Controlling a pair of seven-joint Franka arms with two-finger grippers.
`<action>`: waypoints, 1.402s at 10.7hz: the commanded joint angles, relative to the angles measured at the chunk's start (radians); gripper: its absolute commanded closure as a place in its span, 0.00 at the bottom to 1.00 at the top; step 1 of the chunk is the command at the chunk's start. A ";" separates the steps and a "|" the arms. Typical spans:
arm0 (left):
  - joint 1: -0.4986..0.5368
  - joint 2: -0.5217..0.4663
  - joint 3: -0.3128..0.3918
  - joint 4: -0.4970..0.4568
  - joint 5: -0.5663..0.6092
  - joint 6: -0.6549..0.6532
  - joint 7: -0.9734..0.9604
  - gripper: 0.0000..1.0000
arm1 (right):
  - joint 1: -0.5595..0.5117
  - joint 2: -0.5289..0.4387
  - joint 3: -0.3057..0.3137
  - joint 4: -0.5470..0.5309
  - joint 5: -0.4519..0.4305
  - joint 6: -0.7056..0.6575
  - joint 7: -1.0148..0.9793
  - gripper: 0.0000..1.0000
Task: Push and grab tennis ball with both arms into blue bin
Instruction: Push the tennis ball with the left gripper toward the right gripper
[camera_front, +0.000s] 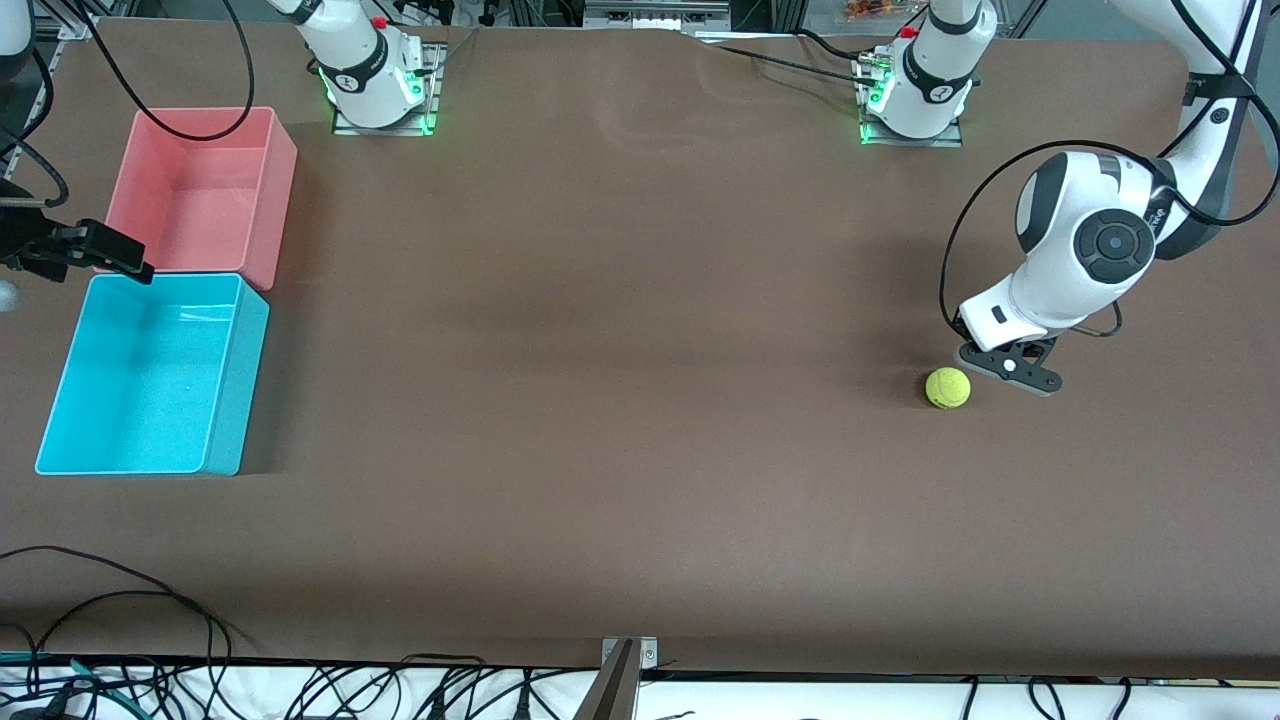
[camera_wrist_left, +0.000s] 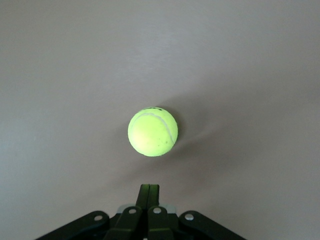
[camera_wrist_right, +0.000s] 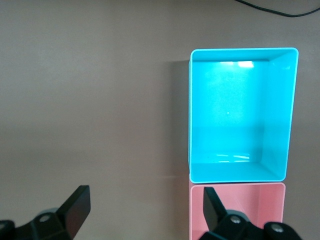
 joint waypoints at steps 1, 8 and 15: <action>0.049 0.043 0.001 0.016 -0.122 0.045 0.463 1.00 | -0.006 0.016 -0.003 0.031 0.019 -0.013 -0.022 0.00; 0.099 0.146 0.004 0.021 -0.142 0.109 0.852 1.00 | -0.006 0.021 -0.009 0.031 0.020 -0.013 -0.022 0.00; 0.112 0.224 0.054 0.044 -0.145 0.252 1.148 1.00 | -0.005 0.019 -0.009 0.031 0.028 -0.013 -0.022 0.00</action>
